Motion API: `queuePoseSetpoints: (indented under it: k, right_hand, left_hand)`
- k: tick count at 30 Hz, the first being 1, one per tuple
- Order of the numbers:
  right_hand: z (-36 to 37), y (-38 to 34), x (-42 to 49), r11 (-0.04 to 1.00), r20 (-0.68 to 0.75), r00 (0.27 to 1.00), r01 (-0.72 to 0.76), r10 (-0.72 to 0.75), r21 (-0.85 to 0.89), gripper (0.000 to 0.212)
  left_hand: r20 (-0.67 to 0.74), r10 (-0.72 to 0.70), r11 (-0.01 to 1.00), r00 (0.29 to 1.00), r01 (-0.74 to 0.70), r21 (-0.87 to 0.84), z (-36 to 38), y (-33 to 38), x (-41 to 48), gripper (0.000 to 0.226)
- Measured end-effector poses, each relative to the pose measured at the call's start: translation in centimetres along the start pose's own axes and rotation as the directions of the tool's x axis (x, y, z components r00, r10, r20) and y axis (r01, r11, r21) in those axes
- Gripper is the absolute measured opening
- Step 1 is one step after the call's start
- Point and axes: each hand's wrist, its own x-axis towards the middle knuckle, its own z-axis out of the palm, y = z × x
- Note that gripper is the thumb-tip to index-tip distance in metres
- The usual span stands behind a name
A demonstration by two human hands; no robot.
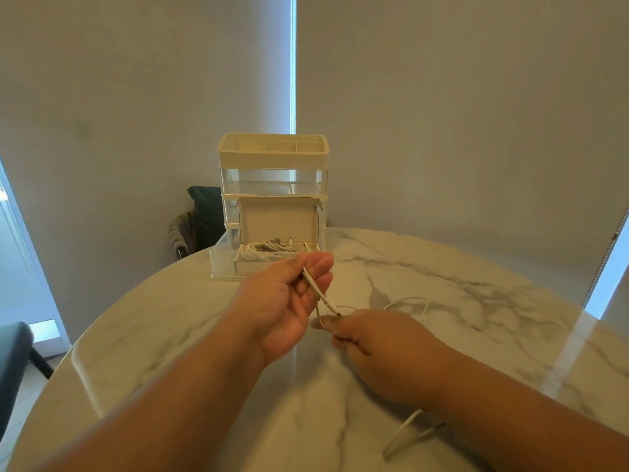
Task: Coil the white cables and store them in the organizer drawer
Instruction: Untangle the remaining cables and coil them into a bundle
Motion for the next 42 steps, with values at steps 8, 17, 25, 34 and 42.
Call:
queuePoseSetpoints:
  k: [8, 17, 25, 34, 42]
  right_hand:
    - [0.2, 0.0, 0.1, 0.991, 0.012, 0.997, -0.076, 0.078, -0.109, 0.031]
    - [-0.5, -0.2, -0.2, 0.999, -0.012, 0.999, 0.031, -0.031, -0.011, 0.036]
    - [-0.7, -0.4, -0.4, 0.998, -0.175, 0.983, -0.064, 0.059, -0.025, 0.027]
    - [-1.2, -0.6, -0.4, 0.995, -0.312, 0.95, -0.055, 0.028, -0.078, 0.024]
    - [-1.7, -0.5, -0.6, 0.995, -0.293, 0.953, -0.09, 0.071, -0.05, 0.023]
  left_hand:
    - [0.157, -0.072, 0.997, 0.985, 0.078, -0.027, 1.0, 0.1, -1.2, 0.026]
    - [-0.021, 0.035, 0.995, 0.999, -0.033, 0.097, -0.7, -0.1, 0.8, 0.022]
    - [-0.109, 0.127, 0.938, 0.986, -0.083, 0.338, -1.1, -0.5, 1.4, 0.014]
    - [0.119, 0.289, 0.563, 0.95, -0.269, 0.782, -0.8, -2.3, 1.3, 0.02]
    - [0.211, 0.03, 0.404, 0.977, -0.205, 0.892, -1.2, -1.8, 1.2, 0.023]
